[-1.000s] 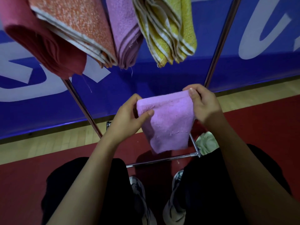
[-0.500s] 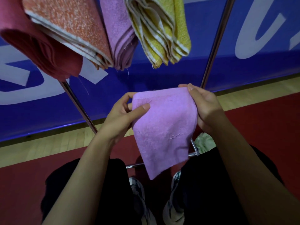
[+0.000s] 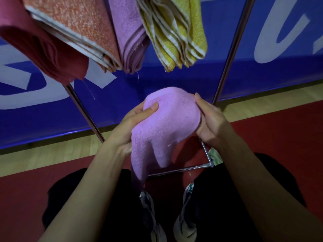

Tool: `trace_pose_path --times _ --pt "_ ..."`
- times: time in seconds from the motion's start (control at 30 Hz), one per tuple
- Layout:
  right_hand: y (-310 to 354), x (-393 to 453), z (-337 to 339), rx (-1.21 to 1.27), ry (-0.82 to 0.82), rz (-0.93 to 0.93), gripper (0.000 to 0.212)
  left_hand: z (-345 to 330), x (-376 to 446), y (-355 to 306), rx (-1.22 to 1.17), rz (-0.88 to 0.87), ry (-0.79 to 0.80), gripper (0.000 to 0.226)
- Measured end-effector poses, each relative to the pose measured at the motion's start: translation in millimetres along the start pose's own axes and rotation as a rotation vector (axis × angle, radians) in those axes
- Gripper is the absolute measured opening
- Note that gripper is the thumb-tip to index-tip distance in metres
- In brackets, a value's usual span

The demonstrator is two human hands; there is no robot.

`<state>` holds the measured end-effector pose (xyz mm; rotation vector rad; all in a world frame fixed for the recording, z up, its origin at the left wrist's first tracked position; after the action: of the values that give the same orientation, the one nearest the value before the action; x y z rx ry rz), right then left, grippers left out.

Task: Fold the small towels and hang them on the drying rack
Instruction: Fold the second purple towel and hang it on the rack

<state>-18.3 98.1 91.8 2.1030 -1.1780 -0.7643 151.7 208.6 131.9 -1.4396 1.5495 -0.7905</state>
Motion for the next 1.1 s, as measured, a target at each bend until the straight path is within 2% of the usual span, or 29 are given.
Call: trace_pose_path --times 0.13,0.27,0.33,0.4,0.47,0.53,0.63,0.77,0.87,1.0,1.1 --pt "-4 -1 2 -0.097 0.036 0.007 0.036 0 -1 -5 0.048 -0.008 0.038 0.023" --pt "1 -3 2 -0.197 0.024 0.079 0.037 11 -1 -10 0.255 -0.005 -0.086 0.032" --pt "-1 -3 4 -0.228 -0.004 0.093 0.036 19 0 -7 0.363 -0.013 -0.153 0.024" --pt "-5 -3 4 -0.274 -0.019 0.102 0.038 21 0 -7 0.528 -0.103 -0.230 0.012" --pt "-9 -2 4 -0.310 -0.047 0.089 0.043 18 -2 -12 0.808 -0.305 -0.358 0.008" --pt "-13 -4 -1 -0.373 -0.028 0.070 0.053 11 -3 -15 0.968 -0.465 -0.425 0.010" --pt "-17 -4 -4 -0.668 0.027 0.183 0.061 8 -1 -17 1.002 -0.509 -0.446 0.010" --pt "-10 -5 2 -0.778 -0.011 0.222 0.047 12 1 -21 1.036 -0.517 -0.465 0.010" --pt "6 -8 0 -0.905 0.001 0.289 0.029 17 1 -23 1.158 -0.494 -0.377 0.028" --pt "25 -10 2 -1.036 0.014 0.396 0.028 17 -3 -21 1.305 -0.385 -0.056 0.055" --pt "25 -10 2 -1.121 0.064 0.408 0.028 19 -5 -21 1.320 -0.365 -0.016 0.060"
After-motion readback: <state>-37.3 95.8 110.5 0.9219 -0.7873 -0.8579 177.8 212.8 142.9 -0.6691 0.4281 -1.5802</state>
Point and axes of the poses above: each hand's wrist, its own x-axis towards the middle knuckle, its own z-axis out of the back of the hand, y = z × x, the point moved 4 cm from there along x, towards the middle knuckle, and after that the axes turned 7 degrees about x, right-handed, at the moved point
